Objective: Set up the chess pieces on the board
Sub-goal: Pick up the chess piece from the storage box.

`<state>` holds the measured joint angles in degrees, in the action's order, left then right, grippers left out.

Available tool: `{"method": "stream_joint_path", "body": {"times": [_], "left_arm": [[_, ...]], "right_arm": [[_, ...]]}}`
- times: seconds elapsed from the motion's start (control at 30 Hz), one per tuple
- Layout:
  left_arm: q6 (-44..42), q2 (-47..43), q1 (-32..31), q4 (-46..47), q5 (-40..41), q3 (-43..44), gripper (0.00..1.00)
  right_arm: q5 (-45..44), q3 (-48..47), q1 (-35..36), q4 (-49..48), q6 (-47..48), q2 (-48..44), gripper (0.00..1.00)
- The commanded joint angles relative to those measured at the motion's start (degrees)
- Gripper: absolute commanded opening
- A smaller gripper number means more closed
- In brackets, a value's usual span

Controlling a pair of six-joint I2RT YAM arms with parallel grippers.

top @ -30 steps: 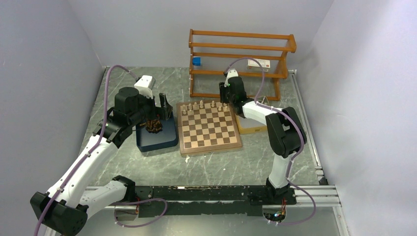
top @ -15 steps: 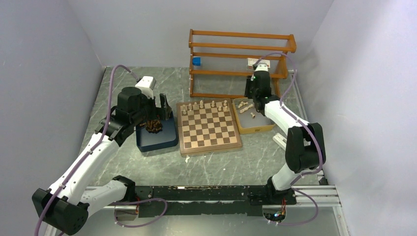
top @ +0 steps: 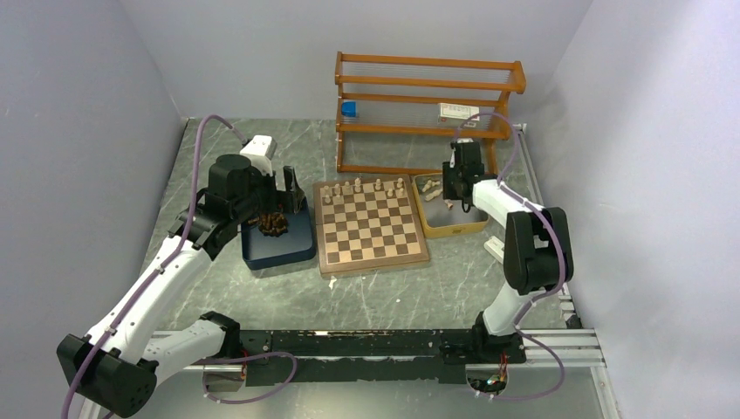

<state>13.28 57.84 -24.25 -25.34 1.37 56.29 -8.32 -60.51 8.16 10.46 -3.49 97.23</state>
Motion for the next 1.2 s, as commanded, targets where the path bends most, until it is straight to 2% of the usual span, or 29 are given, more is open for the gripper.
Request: {"method": "stream_joint_path", "body": {"times": [0.0, 0.5, 0.6, 0.77, 1.17], "left_arm": [[-0.3, -0.1, -0.4, 0.3, -0.6, 0.7, 0.98], [-0.2, -0.5, -0.4, -0.1, 0.5, 0.8, 0.98], [-0.2, -0.5, -0.4, -0.1, 0.7, 0.9, 0.98], [-0.2, -0.7, -0.4, -0.2, 1.0, 0.9, 0.95], [0.6, -0.1, -0.4, 0.6, -0.6, 0.3, 0.91]], "right_arm": [[3.3, -3.3, -0.6, 5.3, 6.2, 2.9, 0.39], [2.8, -7.8, -0.5, 6.1, 9.5, 12.0, 0.34], [2.3, -7.8, -0.6, 6.2, 9.5, 12.5, 0.29], [2.2, -8.8, -0.6, 7.5, 8.9, 12.2, 0.18], [0.3, -9.1, -0.1, 9.1, 4.7, 5.6, 0.14]]}}
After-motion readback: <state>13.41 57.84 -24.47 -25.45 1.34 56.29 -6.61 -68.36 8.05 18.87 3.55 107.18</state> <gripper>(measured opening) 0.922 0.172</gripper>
